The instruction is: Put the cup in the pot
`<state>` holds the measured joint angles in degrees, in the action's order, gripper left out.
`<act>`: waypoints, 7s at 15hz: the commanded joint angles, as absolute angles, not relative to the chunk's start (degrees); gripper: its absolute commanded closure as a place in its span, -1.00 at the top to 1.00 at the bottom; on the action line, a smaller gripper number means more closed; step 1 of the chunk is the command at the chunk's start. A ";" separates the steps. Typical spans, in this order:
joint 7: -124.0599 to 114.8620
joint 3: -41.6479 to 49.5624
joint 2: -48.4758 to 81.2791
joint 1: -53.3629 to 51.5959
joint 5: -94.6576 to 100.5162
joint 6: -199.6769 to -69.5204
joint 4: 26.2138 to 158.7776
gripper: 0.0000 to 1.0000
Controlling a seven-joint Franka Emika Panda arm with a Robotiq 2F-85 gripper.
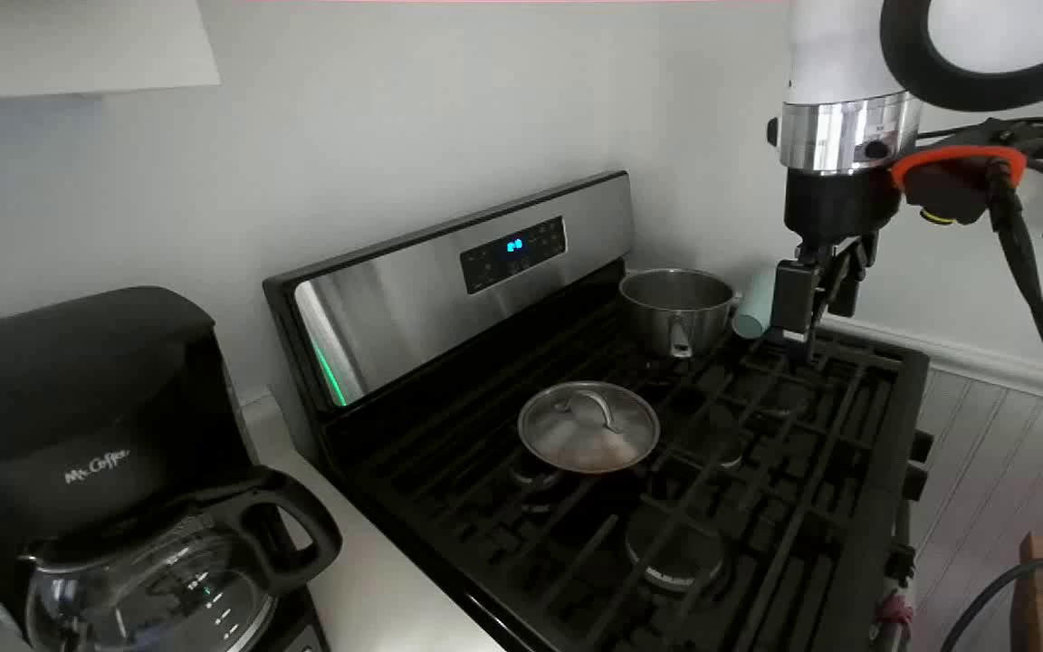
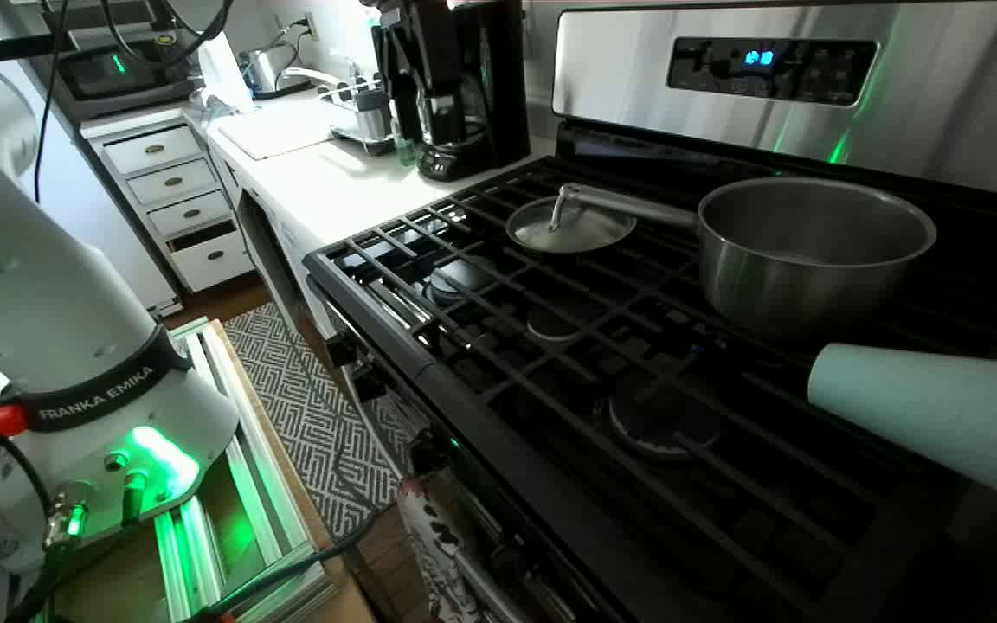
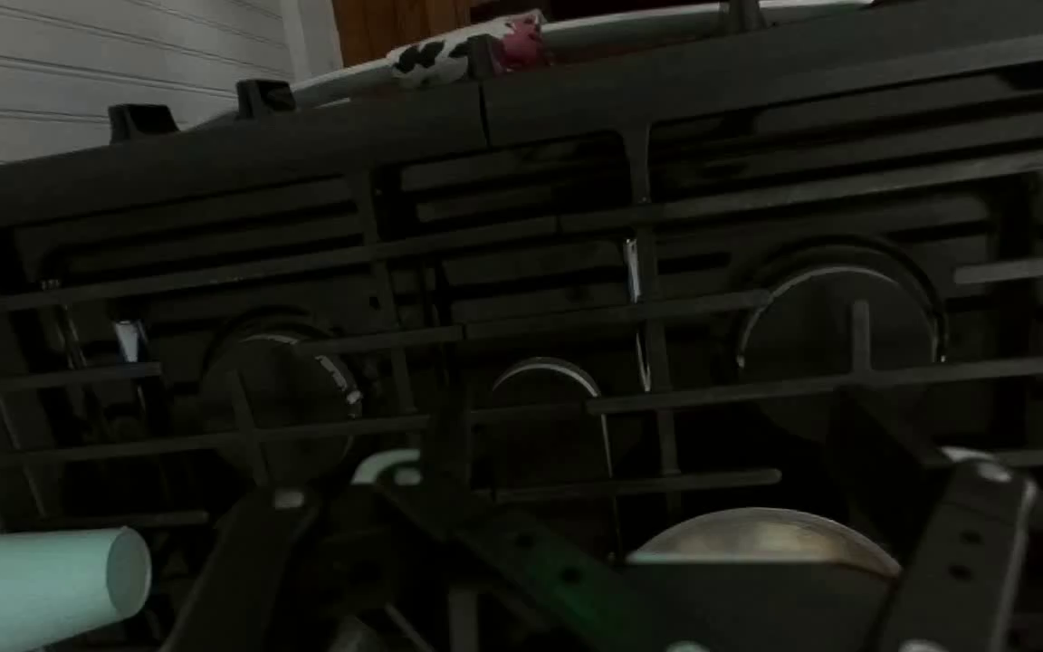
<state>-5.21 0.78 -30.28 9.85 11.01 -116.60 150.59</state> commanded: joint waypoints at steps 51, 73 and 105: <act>26.00 18.68 25.10 30.28 5.47 -138.19 104.65 1.00; 35.73 9.10 30.03 38.67 -2.69 -143.16 101.68 1.00; 46.66 3.48 35.12 45.69 -15.82 -113.52 85.43 -0.72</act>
